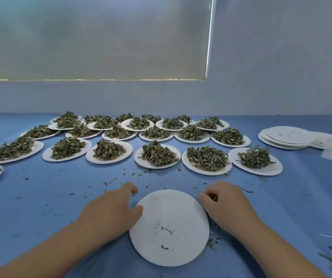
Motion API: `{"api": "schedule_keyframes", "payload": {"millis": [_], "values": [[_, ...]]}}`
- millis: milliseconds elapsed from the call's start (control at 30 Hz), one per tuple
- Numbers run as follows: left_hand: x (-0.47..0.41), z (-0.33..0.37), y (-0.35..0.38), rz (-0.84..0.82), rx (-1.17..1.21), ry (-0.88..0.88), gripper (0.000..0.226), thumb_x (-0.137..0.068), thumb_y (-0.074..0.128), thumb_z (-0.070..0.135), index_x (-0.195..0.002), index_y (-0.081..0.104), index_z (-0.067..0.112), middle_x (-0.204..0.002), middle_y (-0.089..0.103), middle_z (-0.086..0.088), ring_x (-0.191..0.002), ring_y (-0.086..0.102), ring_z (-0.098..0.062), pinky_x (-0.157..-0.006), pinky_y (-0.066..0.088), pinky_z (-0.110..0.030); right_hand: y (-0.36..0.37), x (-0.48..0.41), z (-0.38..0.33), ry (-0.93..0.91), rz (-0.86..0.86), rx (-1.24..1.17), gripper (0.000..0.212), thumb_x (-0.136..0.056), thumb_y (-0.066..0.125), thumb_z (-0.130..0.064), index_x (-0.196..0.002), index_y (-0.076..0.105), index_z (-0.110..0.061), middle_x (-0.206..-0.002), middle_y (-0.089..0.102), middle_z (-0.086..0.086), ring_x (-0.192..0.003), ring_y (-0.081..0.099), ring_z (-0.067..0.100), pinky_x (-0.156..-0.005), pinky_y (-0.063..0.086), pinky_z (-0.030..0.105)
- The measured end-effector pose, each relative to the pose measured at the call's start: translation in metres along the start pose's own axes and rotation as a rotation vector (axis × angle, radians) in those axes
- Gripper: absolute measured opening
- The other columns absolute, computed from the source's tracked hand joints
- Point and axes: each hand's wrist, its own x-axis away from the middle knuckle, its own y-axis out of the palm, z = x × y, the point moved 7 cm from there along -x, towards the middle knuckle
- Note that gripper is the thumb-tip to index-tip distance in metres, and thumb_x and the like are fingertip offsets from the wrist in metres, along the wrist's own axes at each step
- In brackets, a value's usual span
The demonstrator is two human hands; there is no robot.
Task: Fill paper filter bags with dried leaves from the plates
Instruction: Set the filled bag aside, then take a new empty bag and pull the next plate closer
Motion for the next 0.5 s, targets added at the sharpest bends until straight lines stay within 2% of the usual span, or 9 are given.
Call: {"api": "schedule_keyframes", "payload": {"millis": [67,133,267,367,433,500], "values": [[-0.001,0.000,0.001,-0.019,0.086,-0.016,0.035,-0.087,0.052,0.052,-0.119,0.039,0.044,-0.077,0.061,0.008,-0.074,0.059,-0.003,-0.064,0.047,-0.024,0.003,0.002,-0.003,-0.021,-0.007,0.052,0.031,-0.088,0.054,-0.031,-0.067,0.062,-0.010,-0.074,0.056,0.001,-0.072,0.050,0.009,-0.067,0.049,0.034],[-0.002,0.002,0.003,-0.036,0.193,-0.027,0.034,-0.086,0.058,0.045,-0.116,0.042,0.044,-0.072,0.063,0.006,-0.068,0.059,-0.003,-0.061,0.045,-0.023,0.008,0.004,-0.005,-0.031,-0.046,0.041,0.023,-0.088,0.055,-0.033,-0.073,0.067,-0.020,-0.082,0.055,-0.007,-0.079,0.050,0.005,-0.068,0.046,0.026],[-0.002,0.003,0.005,-0.047,0.557,-0.070,0.028,-0.089,0.063,0.025,-0.111,0.051,0.036,-0.056,0.063,0.005,-0.047,0.058,-0.008,-0.053,0.045,-0.025,0.007,0.005,-0.001,0.007,-0.103,-0.061,0.016,-0.087,0.059,-0.032,-0.073,0.064,-0.032,-0.084,0.054,-0.013,-0.079,0.052,0.000,-0.066,0.039,0.014],[-0.003,0.004,0.009,-0.059,0.961,-0.171,0.027,-0.090,0.063,0.010,-0.111,0.059,0.026,-0.053,0.056,0.002,-0.044,0.055,-0.013,-0.049,0.051,-0.028,0.000,0.005,0.005,0.073,-0.072,-0.246,0.016,-0.086,0.061,-0.027,-0.072,0.066,-0.032,-0.079,0.063,-0.016,-0.075,0.057,-0.002,-0.062,0.043,0.015],[-0.007,0.009,0.011,-0.039,1.089,-0.211,0.025,-0.091,0.062,0.009,-0.111,0.059,0.025,-0.056,0.056,0.000,-0.044,0.054,-0.013,-0.051,0.054,-0.031,-0.005,0.003,0.011,0.142,-0.060,-0.410,0.011,-0.087,0.062,-0.027,-0.082,0.069,-0.033,-0.080,0.067,-0.016,-0.074,0.059,-0.004,-0.062,0.043,0.015],[-0.012,0.019,0.010,-0.010,1.177,-0.224,0.024,-0.093,0.060,0.008,-0.111,0.059,0.024,-0.065,0.066,-0.003,-0.045,0.058,-0.014,-0.051,0.054,-0.032,-0.011,0.003,0.018,0.206,-0.069,-0.591,0.011,-0.088,0.062,-0.025,-0.091,0.071,-0.031,-0.082,0.070,-0.009,-0.067,0.060,0.000,-0.059,0.043,0.016]]}}
